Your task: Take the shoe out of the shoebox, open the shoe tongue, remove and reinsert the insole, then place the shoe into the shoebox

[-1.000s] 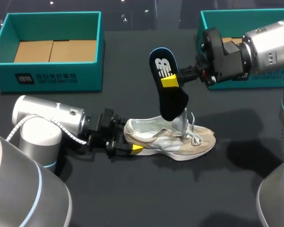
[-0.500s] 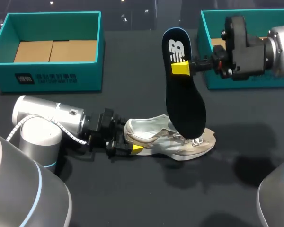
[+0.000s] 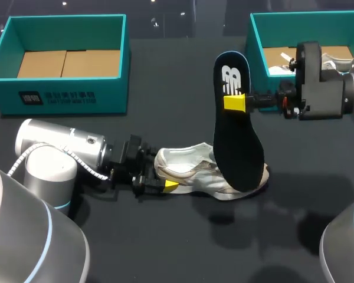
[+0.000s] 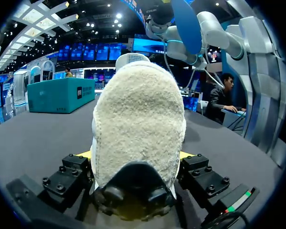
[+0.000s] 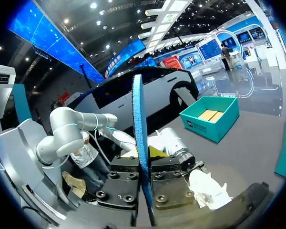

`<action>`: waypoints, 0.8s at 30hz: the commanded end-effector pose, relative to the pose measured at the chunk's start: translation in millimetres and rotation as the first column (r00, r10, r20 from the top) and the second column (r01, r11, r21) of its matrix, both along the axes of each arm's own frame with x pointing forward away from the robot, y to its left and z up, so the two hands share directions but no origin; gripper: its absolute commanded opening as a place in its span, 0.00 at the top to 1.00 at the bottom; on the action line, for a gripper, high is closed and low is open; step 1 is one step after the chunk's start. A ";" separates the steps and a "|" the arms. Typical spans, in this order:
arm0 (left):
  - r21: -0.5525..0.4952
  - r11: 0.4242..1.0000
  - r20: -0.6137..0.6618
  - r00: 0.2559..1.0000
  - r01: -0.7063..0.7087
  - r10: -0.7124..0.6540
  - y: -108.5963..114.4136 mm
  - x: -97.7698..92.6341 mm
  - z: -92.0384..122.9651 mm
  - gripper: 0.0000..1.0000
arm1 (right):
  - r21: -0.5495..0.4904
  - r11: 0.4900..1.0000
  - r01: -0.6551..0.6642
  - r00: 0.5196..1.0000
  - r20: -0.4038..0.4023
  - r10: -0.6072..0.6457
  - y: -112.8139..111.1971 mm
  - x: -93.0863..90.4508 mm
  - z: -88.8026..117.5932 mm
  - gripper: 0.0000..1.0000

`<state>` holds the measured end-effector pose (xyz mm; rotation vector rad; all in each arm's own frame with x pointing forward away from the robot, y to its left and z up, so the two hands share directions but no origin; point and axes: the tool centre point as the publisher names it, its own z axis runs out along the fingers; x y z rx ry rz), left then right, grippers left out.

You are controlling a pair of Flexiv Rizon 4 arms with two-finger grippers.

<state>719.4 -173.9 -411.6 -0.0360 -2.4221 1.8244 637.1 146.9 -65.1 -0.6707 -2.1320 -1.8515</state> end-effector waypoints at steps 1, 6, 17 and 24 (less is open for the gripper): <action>0.002 1.000 0.000 1.000 -0.001 0.001 -1.8 -1.2 -4.5 1.00 | 0.016 0.999 -0.038 0.999 -0.005 0.038 -3.7 -3.2 -1.9 1.00; 0.002 1.000 0.000 1.000 -0.001 0.001 -1.8 -1.2 -4.5 1.00 | 0.036 0.998 -0.058 0.998 -0.023 0.059 -9.7 -9.8 -4.9 1.00; 0.002 1.000 0.000 1.000 -0.001 0.001 -1.8 -1.2 -4.5 1.00 | 0.041 0.994 -0.099 0.994 -0.044 0.101 -9.9 -20.8 -6.0 1.00; 0.002 1.000 0.000 1.000 -0.001 0.001 -1.8 -1.2 -4.5 1.00 | 0.059 0.994 -0.096 0.994 -0.041 0.098 -12.4 -26.8 -7.3 1.00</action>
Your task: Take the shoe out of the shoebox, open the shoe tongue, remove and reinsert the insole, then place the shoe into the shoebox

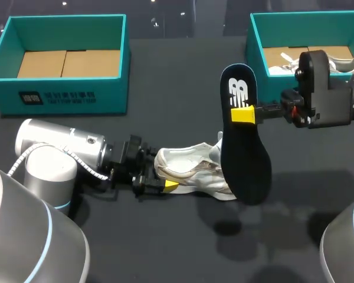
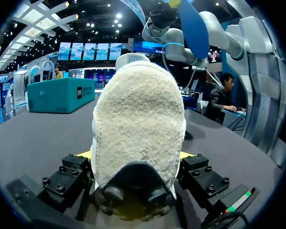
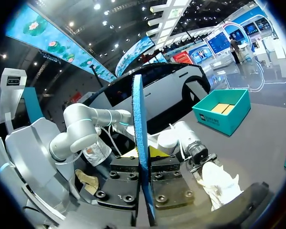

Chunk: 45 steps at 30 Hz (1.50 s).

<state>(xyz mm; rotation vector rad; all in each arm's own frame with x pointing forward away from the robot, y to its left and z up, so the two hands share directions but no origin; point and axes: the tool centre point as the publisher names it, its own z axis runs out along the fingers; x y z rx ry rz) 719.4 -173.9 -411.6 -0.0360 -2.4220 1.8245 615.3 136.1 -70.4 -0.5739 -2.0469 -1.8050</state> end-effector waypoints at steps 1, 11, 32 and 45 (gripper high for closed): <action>0.002 1.000 0.000 1.000 -0.001 0.001 -1.8 -1.2 -4.5 1.00 | 0.011 1.000 0.009 1.000 0.003 -0.009 -1.6 -5.1 -2.0 1.00; 0.028 1.000 0.015 1.000 0.011 -0.012 0.7 -3.6 -4.1 0.70 | 0.011 1.000 0.009 1.000 0.003 -0.009 -1.6 -5.1 -2.0 1.00; 0.391 0.920 0.121 0.992 -0.011 -0.040 34.8 -4.5 14.5 0.00 | 0.011 1.000 0.009 1.000 0.003 -0.009 -1.6 -5.1 -2.0 1.00; 0.439 0.899 0.105 0.994 -0.011 -0.039 34.7 -4.8 16.3 0.00 | 0.011 1.000 0.009 1.000 0.003 -0.009 -1.6 -5.1 -2.0 1.00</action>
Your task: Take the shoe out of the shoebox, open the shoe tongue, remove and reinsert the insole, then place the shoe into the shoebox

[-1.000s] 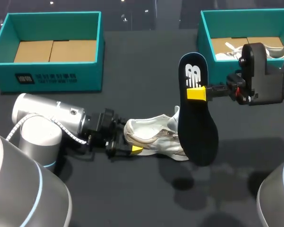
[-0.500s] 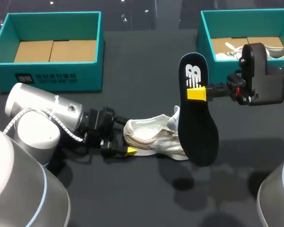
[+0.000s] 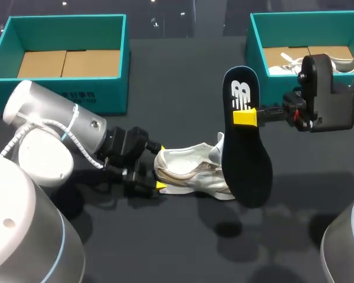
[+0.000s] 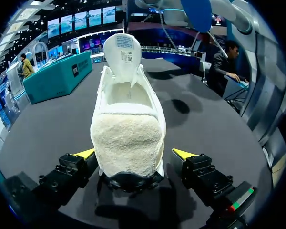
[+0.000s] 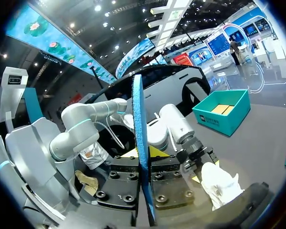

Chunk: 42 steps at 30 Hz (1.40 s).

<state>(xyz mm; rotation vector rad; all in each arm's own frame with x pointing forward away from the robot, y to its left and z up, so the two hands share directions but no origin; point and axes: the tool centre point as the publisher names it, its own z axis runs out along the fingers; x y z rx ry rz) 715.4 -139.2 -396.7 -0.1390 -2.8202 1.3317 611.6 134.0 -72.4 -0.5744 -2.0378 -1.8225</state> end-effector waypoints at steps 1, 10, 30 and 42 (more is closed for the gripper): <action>0.085 0.996 -0.013 1.000 -0.009 0.011 -0.7 -0.4 2.8 0.00 | -0.002 1.000 0.003 1.000 -0.001 -0.003 0.4 -1.3 -0.1 1.00; 0.406 0.910 0.048 0.997 -0.080 0.066 1.1 -7.5 18.5 0.00 | -0.002 1.000 0.003 1.000 -0.001 -0.003 0.4 -1.3 -0.1 1.00; 0.576 0.810 0.098 0.993 -0.113 0.070 -0.2 2.2 29.0 0.00 | -0.002 1.000 0.003 1.000 -0.001 -0.003 0.4 -1.3 -0.1 1.00; 0.646 0.751 0.110 0.991 -0.134 0.082 -0.5 2.7 30.0 0.00 | -0.002 1.000 0.003 1.000 -0.001 -0.003 0.4 -1.3 -0.1 1.00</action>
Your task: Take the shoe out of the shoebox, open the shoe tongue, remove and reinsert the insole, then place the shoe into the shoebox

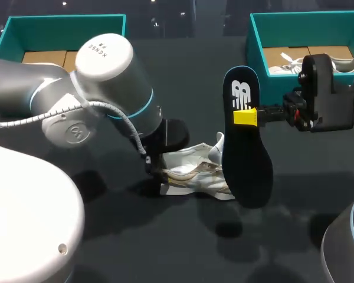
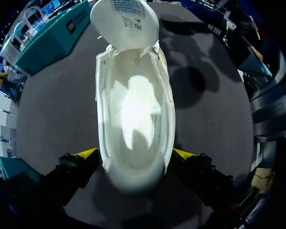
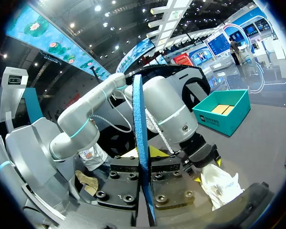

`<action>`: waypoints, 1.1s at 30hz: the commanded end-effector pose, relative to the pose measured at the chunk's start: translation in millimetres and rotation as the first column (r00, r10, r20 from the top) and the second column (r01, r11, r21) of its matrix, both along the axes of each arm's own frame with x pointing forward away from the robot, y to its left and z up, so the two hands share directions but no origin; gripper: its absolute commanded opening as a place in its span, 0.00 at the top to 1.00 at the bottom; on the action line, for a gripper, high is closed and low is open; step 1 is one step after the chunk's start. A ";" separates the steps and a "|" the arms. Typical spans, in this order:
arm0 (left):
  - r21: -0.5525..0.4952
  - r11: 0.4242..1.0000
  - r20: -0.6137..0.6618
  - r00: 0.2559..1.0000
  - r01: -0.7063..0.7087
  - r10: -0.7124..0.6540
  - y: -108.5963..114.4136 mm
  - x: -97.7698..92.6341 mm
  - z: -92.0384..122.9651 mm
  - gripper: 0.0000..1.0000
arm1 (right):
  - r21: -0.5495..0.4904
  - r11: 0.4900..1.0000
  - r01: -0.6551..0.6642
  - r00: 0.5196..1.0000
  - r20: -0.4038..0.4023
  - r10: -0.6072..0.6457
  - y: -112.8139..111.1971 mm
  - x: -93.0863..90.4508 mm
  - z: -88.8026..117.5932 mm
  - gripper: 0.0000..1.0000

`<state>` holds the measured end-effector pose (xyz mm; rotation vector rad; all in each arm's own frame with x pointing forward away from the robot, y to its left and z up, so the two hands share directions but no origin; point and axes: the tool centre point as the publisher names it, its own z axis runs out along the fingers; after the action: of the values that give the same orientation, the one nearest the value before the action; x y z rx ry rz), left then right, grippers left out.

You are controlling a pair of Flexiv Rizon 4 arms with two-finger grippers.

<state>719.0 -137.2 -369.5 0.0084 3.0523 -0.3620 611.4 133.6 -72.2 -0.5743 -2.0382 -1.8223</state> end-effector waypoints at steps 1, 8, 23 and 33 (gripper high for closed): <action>0.070 0.998 -0.001 1.000 -0.006 0.006 -2.6 -1.5 3.2 0.00 | -0.001 1.000 0.003 1.000 -0.001 -0.003 0.8 -1.1 -0.3 1.00; 0.073 0.997 0.000 1.000 0.000 0.000 -3.1 -6.2 25.5 0.00 | -0.001 1.000 0.003 1.000 -0.001 -0.003 0.8 -1.1 -0.3 1.00; 0.065 0.998 0.024 1.000 0.006 -0.007 -49.7 18.6 45.7 0.07 | -0.001 1.000 0.003 1.000 -0.001 -0.003 0.8 -1.1 -0.3 1.00; 0.061 0.998 0.050 0.999 -0.005 0.002 -74.0 32.2 26.3 0.15 | -0.001 1.000 0.003 1.000 -0.001 -0.003 0.8 -1.1 -0.3 1.00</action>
<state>745.8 -199.9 -331.2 0.0205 3.0086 -0.2791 611.3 133.7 -72.3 -0.5746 -2.0379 -1.8226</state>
